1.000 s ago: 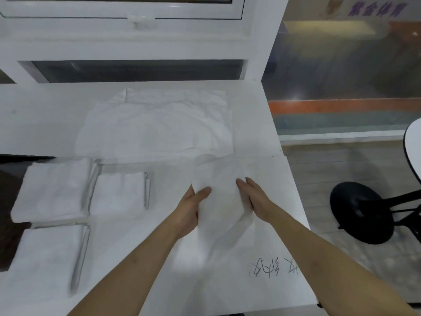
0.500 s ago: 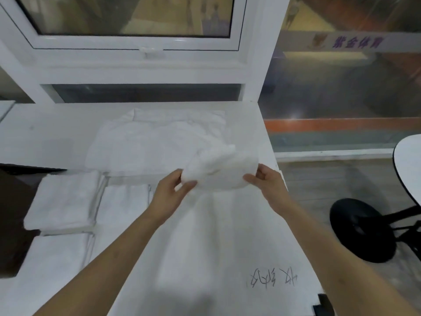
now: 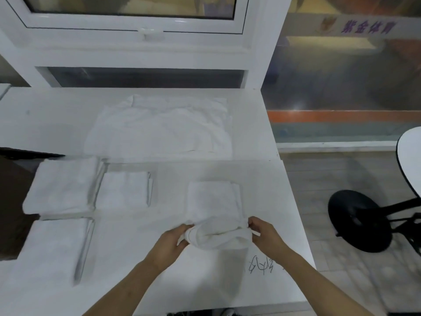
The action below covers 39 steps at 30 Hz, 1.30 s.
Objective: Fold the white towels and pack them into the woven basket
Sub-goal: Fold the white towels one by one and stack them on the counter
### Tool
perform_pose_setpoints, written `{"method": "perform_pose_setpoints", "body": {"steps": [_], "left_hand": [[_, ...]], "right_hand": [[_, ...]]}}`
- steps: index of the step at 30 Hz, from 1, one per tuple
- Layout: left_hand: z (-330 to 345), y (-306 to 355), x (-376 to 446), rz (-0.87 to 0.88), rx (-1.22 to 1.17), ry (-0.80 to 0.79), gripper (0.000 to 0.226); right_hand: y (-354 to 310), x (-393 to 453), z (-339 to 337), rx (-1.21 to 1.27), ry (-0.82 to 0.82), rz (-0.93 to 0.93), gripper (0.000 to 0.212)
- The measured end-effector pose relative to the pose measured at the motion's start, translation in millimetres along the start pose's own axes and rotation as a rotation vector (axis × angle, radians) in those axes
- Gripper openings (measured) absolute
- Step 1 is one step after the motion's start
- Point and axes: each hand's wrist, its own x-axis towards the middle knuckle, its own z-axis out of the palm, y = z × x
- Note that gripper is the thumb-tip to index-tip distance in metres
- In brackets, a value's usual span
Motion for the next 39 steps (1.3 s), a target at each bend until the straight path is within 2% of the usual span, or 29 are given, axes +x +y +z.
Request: {"method": "perform_pose_setpoints", "body": {"steps": [3, 6, 8, 13, 18, 20, 23, 25, 27, 29, 31, 32, 39], "left_hand": [[-2, 4, 8, -0.050, 0.000, 0.058, 0.025], [-6, 10, 31, -0.166, 0.064, 0.126, 0.012], [-9, 14, 50, -0.247, 0.129, 0.167, 0.018], [-11, 17, 99, -0.508, 0.205, 0.176, 0.038], [-3, 15, 123, -0.695, 0.157, 0.196, 0.037], [1, 18, 122, -0.638, 0.206, 0.323, 0.029], [9, 20, 115, -0.298, 0.489, 0.527, 0.017], [15, 18, 113, -0.066, 0.622, 0.523, 0.021], [24, 14, 114, 0.098, 0.660, 0.410, 0.031], [31, 9, 117, 0.074, 0.677, 0.229, 0.044], [37, 0, 124, -0.041, 0.712, 0.053, 0.060], [41, -5, 127, -0.074, 0.725, 0.012, 0.064], [55, -22, 133, -0.074, 0.808, 0.080, 0.066]], "right_hand": [[-6, 9, -3, 0.013, 0.041, -0.023, 0.020], [-16, 31, -3, 0.014, 0.118, -0.014, 0.008], [-23, 50, 0, -0.005, 0.177, 0.017, 0.004], [-26, 102, 11, -0.117, 0.309, 0.155, 0.024], [-10, 130, 21, -0.281, 0.334, 0.326, 0.030], [-9, 129, 24, -0.335, 0.408, 0.280, 0.026], [-5, 124, 29, -0.549, 0.555, -0.030, 0.031], [-8, 119, 31, -0.634, 0.543, -0.258, 0.034], [-6, 118, 35, -0.714, 0.448, -0.414, 0.037], [1, 122, 40, -0.794, 0.282, -0.394, 0.049], [12, 126, 42, -0.831, 0.126, -0.248, 0.059], [18, 128, 43, -0.831, 0.080, -0.180, 0.062], [24, 126, 46, -0.770, 0.053, -0.105, 0.063]]}}
